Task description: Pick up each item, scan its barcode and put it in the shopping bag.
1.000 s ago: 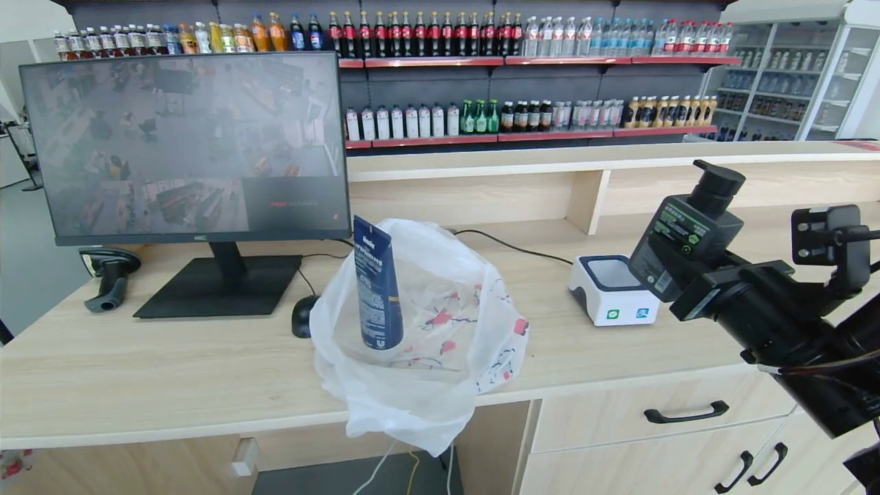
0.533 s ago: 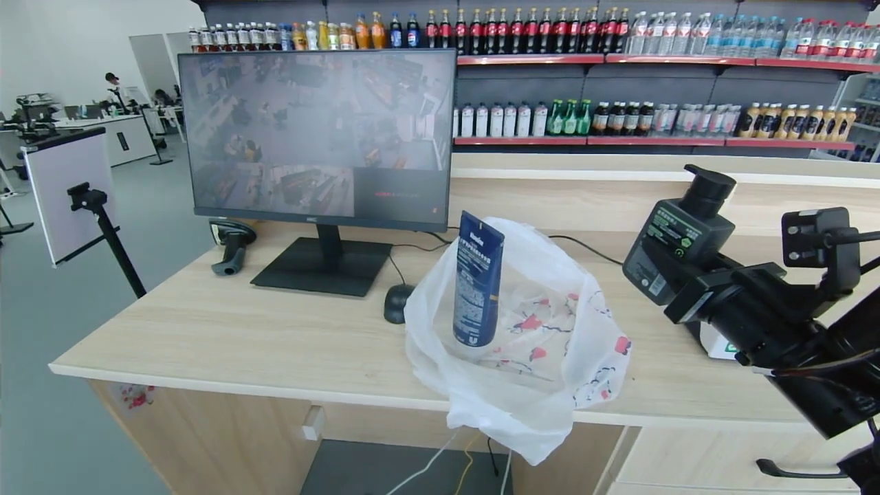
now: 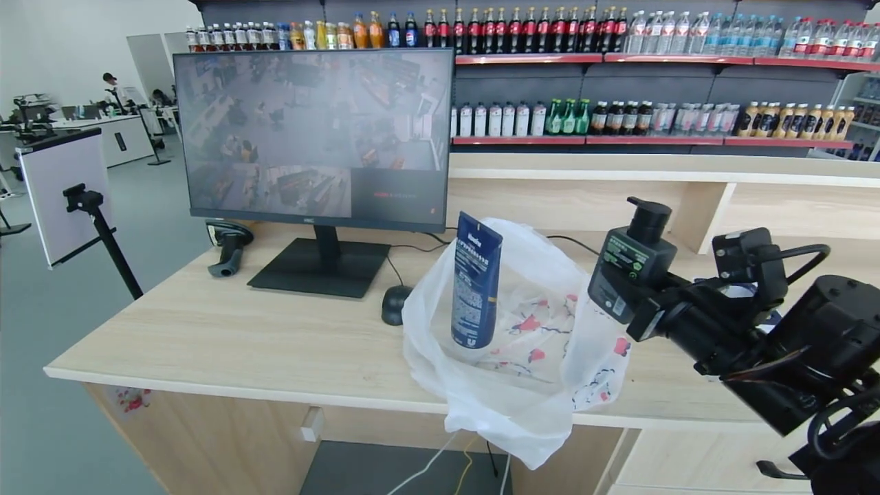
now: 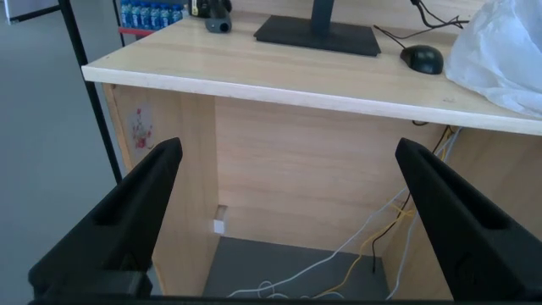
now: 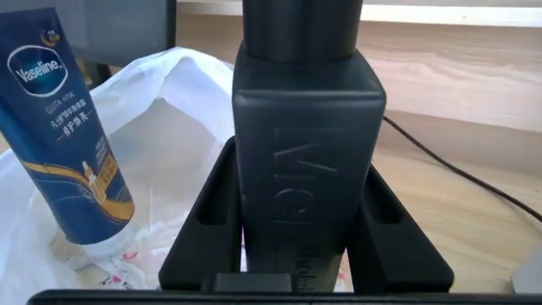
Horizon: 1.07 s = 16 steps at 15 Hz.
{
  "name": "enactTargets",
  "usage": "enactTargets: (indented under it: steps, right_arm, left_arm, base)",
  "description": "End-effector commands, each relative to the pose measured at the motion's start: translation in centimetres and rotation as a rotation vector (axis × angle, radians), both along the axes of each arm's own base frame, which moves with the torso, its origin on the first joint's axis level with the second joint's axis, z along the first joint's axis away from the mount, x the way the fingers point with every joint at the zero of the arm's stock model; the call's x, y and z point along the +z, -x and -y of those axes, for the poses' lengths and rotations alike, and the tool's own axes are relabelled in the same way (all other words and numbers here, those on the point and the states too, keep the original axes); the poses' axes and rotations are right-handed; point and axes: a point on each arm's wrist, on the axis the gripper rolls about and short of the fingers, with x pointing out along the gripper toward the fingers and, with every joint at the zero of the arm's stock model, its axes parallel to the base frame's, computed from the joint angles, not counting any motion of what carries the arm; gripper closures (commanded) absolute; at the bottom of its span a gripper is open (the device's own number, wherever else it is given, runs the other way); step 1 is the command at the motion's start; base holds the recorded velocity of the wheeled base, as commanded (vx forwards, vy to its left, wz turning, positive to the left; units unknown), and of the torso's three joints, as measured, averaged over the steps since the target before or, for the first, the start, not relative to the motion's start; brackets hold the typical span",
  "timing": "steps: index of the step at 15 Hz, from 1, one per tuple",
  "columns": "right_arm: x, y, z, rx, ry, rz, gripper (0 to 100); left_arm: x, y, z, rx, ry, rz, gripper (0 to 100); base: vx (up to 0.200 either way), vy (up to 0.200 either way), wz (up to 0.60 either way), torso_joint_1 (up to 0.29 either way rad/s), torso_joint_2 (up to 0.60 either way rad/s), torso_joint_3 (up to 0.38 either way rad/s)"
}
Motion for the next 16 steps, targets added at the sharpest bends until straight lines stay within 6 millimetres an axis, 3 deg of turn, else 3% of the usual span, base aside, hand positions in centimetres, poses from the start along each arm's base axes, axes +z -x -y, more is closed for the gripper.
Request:
enactTargets:
  steps: [1, 5, 16]
  right_arm:
    - [-1.7, -1.0, -1.6, 0.043, 0.023, -0.048, 100]
    - [-3.2, -2.5, -3.3, 0.073, 0.043, -0.069, 100]
    - [-6.1, -4.7, -5.1, 0.124, 0.075, -0.116, 100]
  left_arm:
    - [0.0, 0.0, 0.0, 0.001, 0.001, 0.002, 0]
    - [0.0, 0.0, 0.0, 0.000, 0.001, 0.005, 0]
    - [0.0, 0.0, 0.0, 0.001, 0.001, 0.005, 0]
  base:
    - [0.000, 0.000, 0.00, 0.000, 0.00, 0.000]
    - [0.000, 0.000, 0.00, 0.000, 0.00, 0.000]
    - [0.000, 0.000, 0.00, 0.000, 0.00, 0.000]
